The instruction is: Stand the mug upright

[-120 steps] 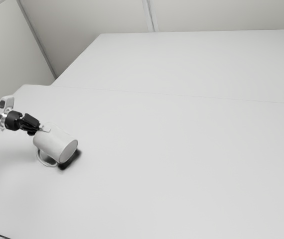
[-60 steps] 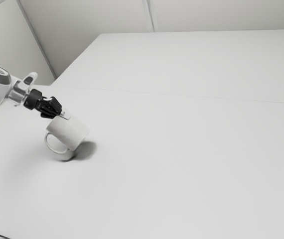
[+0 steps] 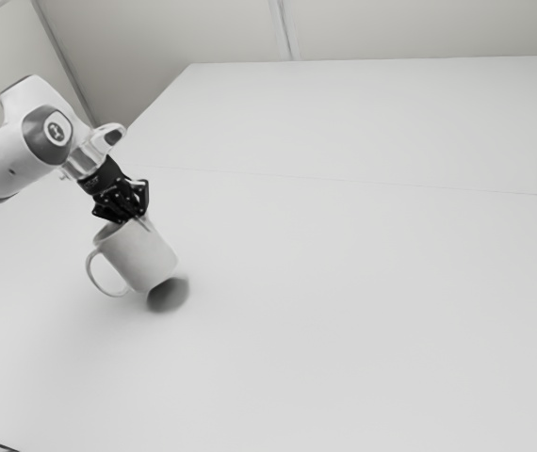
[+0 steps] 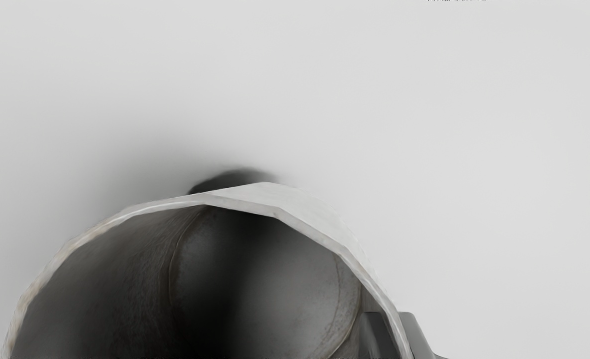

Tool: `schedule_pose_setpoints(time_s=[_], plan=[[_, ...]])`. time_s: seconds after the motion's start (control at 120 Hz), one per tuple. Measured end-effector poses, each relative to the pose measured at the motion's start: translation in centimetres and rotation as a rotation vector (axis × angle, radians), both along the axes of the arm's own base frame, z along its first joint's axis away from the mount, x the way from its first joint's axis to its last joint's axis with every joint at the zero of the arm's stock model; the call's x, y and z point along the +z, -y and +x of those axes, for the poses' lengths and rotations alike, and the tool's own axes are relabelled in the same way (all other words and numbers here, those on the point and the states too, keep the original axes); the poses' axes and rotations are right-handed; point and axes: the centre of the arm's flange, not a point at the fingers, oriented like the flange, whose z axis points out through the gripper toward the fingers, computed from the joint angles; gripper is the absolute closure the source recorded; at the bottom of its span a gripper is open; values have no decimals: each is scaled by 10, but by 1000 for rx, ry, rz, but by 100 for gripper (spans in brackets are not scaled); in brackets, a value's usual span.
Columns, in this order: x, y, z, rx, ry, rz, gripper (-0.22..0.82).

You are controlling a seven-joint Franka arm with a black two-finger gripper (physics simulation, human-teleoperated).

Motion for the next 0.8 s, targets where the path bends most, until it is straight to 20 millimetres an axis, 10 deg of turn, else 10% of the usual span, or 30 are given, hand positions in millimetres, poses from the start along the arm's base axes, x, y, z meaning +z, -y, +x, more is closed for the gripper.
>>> schedule_pose_setpoints(time_s=[0.383, 0.8], plan=[[-12, 19, 8, 267, -123, 129, 79], [-25, 95, 13, 327, -156, 153, 78]])
